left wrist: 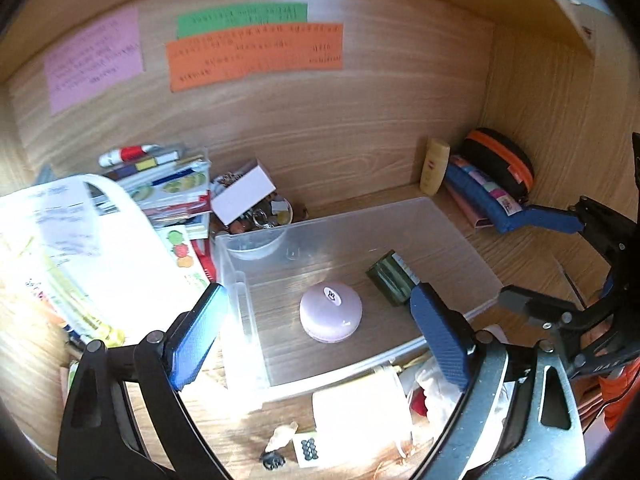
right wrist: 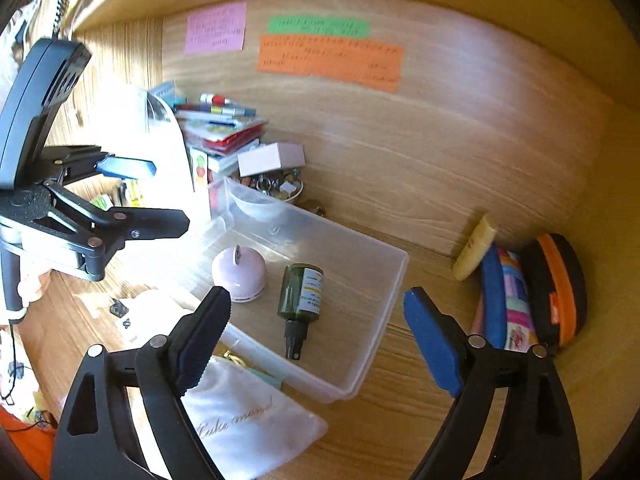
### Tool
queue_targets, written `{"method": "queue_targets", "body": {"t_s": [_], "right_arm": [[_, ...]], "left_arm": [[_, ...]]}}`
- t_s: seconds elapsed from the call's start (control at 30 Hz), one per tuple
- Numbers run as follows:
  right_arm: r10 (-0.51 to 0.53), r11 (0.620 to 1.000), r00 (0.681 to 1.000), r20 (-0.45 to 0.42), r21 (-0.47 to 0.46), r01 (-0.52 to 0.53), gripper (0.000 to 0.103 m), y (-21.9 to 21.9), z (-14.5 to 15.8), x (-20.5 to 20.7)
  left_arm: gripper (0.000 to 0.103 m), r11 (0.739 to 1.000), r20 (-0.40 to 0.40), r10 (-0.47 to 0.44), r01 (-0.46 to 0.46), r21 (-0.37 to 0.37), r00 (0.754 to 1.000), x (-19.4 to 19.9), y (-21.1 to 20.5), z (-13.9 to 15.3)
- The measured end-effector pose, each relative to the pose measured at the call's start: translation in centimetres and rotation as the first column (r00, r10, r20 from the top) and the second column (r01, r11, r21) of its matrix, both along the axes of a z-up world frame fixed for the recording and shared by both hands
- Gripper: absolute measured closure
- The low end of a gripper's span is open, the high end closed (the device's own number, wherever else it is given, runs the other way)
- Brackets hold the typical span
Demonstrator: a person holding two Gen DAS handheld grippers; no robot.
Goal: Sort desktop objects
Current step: 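Move the left tool to the pink rope bag and grasp it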
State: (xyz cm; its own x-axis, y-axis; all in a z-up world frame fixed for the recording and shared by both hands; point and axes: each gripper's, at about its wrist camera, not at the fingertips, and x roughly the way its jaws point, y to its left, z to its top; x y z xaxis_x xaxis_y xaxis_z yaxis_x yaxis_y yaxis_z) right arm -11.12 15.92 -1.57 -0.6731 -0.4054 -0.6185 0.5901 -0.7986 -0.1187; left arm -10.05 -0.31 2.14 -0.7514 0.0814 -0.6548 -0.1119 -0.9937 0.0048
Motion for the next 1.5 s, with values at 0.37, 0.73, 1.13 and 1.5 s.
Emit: {"method": "queue_targets", "body": {"t_s": [0.37,0.73,1.13,1.5], "right_arm": [[-0.028,0.990,0.996,-0.089,-0.142,0.015,0.016,2.7,0.8,5.9],[-0.125,0.983,0.991,-0.053,-0.140,0.116,0.000,3.6,-2.2,9.8],[-0.230,0.957,0.969,0.088,-0.162,0.242,0.000,6.9,-6.3,11.2],[-0.195,0.970,0.977,0.086,-0.128,0.205,0.000,5.4,-8.0,13.7]], "left_arm": [[0.008,1.000,-0.089,0.018,-0.016,0.024,0.996,5.6,0.0,0.2],[0.008,1.000,-0.072,0.013,-0.012,0.018,0.997,10.7,1.2,-2.8],[0.008,0.997,0.026,-0.030,0.028,0.072,0.999,15.0,4.8,-7.4],[0.003,0.996,0.049,-0.072,0.074,-0.048,0.996,17.6,8.3,-10.4]]}}
